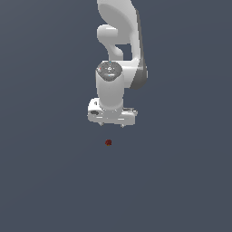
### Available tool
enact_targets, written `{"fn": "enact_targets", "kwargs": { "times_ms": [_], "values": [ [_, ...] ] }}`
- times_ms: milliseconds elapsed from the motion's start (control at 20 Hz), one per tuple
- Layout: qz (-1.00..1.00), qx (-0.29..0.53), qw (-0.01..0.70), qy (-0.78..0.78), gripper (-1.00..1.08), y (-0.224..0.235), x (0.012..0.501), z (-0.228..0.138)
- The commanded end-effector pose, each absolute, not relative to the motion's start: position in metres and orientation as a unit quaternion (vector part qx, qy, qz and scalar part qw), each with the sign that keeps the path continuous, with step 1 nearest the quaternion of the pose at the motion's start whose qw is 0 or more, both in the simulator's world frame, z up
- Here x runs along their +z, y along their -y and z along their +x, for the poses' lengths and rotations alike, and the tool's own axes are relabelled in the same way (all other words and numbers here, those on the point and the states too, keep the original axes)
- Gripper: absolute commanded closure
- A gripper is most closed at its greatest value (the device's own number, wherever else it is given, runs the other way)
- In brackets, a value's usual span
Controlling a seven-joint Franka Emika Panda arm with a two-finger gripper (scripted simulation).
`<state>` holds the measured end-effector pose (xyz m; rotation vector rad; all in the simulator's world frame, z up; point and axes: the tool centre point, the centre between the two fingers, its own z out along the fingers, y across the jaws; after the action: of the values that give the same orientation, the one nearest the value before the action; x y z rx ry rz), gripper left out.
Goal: Pick up the object and move it to a goal position.
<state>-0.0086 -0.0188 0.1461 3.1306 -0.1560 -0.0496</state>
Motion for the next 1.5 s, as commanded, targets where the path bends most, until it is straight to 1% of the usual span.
{"fn": "enact_targets", "kwargs": {
  "times_ms": [0,700,1450],
  "values": [
    [0.997,-0.016,0.003,0.070,-0.92,0.019,0.143,-0.008],
    [0.967,-0.013,-0.001,0.254,-0.92,0.025,0.117,0.002],
    [0.888,-0.007,-0.001,0.461,-0.92,0.033,0.087,0.012]
  ]
}}
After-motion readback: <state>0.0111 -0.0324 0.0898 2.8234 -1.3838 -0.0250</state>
